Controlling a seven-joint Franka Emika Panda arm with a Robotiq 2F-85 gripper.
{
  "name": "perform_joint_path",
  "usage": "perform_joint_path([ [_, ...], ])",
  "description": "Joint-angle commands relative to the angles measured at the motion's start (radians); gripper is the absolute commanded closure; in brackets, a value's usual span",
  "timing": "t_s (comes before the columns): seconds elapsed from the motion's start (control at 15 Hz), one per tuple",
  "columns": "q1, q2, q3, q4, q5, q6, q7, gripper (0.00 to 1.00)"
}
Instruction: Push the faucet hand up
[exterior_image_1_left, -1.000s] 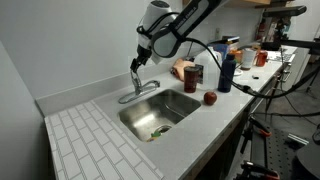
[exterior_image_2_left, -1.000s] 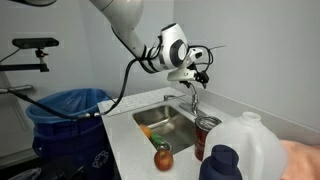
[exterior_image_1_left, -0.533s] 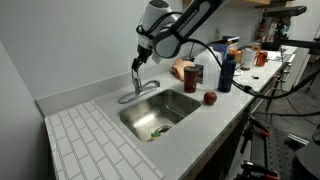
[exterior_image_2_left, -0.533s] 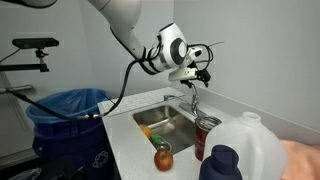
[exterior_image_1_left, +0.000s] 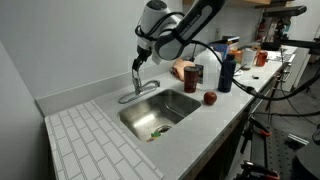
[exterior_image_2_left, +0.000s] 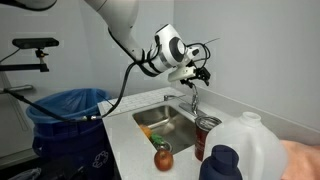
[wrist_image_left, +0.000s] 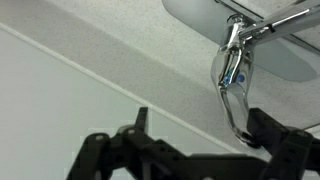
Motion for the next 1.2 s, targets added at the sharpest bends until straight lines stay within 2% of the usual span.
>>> perform_joint_path([
  [0.0,0.059,0.032,-0.096,0.067,-0.065,0.012,0.112,0.00],
  [0.27,0.109,0.032,-0.143,0.061,-0.081,-0.015,0.182,0.00],
  [0.4,0.121,0.019,-0.135,0.047,-0.057,-0.056,0.186,0.00],
  [0.47,0.093,0.002,-0.089,0.041,-0.062,-0.088,0.193,0.00],
  [0.73,0.052,-0.057,0.001,0.013,0.000,-0.167,0.184,0.00],
  [0.8,0.021,-0.124,0.016,-0.035,0.011,-0.168,0.146,0.00],
  [1.13,-0.056,-0.229,0.098,-0.059,0.055,-0.222,0.128,0.00],
])
